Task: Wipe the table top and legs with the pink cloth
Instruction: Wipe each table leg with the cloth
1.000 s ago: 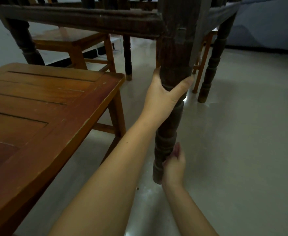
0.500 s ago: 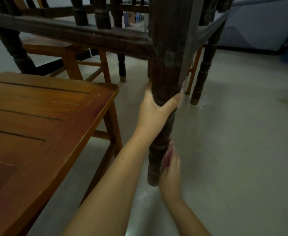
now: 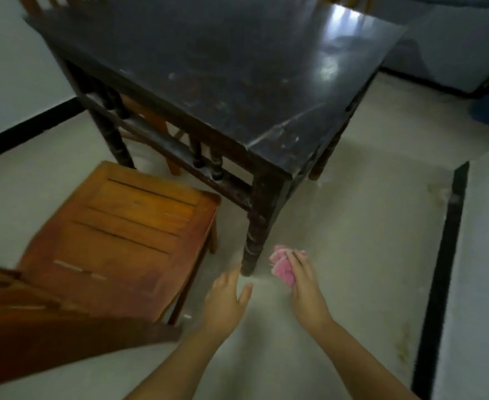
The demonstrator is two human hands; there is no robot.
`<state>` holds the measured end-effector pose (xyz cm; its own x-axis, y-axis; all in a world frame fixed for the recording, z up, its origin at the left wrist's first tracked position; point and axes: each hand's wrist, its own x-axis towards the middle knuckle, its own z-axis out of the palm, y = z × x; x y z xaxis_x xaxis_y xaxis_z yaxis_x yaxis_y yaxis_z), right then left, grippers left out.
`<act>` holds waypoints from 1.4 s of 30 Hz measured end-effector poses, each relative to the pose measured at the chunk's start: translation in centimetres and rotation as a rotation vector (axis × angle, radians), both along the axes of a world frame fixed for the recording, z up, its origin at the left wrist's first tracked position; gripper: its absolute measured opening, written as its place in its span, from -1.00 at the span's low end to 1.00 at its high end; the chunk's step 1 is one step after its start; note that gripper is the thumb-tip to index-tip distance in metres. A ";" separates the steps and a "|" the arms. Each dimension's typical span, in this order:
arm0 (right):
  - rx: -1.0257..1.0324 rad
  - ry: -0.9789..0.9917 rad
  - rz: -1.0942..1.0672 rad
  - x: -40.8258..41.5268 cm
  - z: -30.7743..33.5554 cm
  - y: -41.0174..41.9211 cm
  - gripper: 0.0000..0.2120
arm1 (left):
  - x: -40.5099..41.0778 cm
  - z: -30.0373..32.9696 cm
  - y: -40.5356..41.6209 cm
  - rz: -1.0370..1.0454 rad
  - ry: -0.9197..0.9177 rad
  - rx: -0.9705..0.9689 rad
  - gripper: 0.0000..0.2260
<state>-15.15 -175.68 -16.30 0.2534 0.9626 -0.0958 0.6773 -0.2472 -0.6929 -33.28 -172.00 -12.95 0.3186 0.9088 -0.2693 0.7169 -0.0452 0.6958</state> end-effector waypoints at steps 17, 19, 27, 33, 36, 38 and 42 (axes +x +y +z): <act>0.263 -0.073 0.607 -15.1 36.3 -1.6 -0.69 | -24.5 25.6 -16.0 0.305 0.356 0.158 -0.29; 0.292 0.040 0.651 -16.8 38.9 0.7 -0.68 | -27.9 28.4 -15.6 0.448 0.373 0.217 -0.36; 0.431 0.014 0.729 -28.3 47.0 7.6 -0.61 | -39.4 37.3 -9.7 0.541 0.391 0.417 -0.53; 0.346 -0.018 0.703 -38.7 49.3 12.1 -0.55 | -48.2 40.7 -4.4 0.461 0.391 0.480 -0.52; 0.330 -0.078 0.697 -43.1 50.0 14.5 -0.50 | -52.0 42.0 -0.9 0.411 0.395 0.525 -0.51; 0.311 -0.108 0.701 -45.1 49.8 16.2 -0.51 | -53.8 42.5 1.9 0.379 0.409 0.534 -0.51; 0.275 -0.118 0.661 -47.9 49.1 19.6 -0.55 | -55.6 42.6 8.0 0.323 0.434 0.510 -0.51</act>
<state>-63.04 -156.06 32.79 -0.3958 0.9035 0.1643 0.6990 0.4124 -0.5843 -88.89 -164.02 29.60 -0.0245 0.9851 0.1700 0.9549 -0.0272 0.2957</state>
